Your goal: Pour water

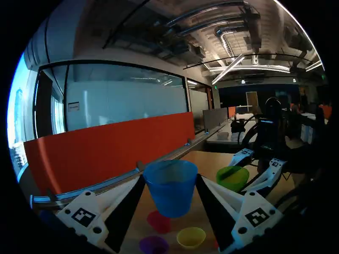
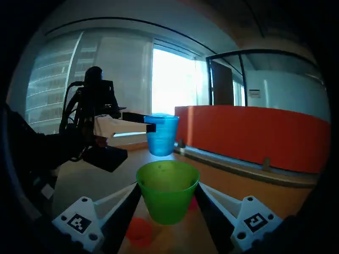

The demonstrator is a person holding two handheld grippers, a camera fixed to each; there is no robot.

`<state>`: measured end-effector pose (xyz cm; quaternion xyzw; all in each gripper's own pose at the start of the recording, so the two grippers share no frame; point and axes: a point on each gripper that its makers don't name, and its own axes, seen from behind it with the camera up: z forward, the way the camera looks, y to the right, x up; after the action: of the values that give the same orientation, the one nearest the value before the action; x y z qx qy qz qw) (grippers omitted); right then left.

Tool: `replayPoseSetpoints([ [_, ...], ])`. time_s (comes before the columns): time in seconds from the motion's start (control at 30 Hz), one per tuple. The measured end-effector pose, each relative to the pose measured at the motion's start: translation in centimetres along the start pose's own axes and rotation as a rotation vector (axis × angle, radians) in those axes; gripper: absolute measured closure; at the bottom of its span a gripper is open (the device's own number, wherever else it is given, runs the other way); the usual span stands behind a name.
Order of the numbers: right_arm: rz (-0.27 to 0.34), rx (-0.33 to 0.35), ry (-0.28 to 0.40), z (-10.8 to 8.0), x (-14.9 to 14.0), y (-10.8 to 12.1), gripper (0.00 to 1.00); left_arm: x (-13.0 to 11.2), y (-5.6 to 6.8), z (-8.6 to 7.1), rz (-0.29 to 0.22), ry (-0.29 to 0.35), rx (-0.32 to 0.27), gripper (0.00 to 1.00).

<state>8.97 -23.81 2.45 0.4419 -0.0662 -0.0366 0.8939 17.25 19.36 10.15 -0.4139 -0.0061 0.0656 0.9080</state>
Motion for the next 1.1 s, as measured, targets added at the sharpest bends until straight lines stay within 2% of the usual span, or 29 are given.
replayPoseSetpoints([
  [0.2, -0.026, 0.025, -0.01, 0.9, 0.2, -0.5, 0.11, 0.6, -0.2, -0.7, 0.05, -0.001, 0.012, 0.14],
  [0.6, -0.029, 0.083, -0.017, 2.2, 0.7, -1.4, 0.12, 1.9, -0.4, -1.6, 0.165, 0.016, 0.051, 0.14],
  [0.8, -0.035, 0.103, -0.023, 2.6, 0.7, -1.3, 0.11, 2.4, -0.1, -1.9, 0.221, 0.025, 0.057, 0.14],
  [1.1, -0.052, 0.132, -0.045, 3.4, 0.1, -1.5, 0.11, 3.1, 0.8, -2.0, 0.343, 0.04, 0.063, 0.14],
])
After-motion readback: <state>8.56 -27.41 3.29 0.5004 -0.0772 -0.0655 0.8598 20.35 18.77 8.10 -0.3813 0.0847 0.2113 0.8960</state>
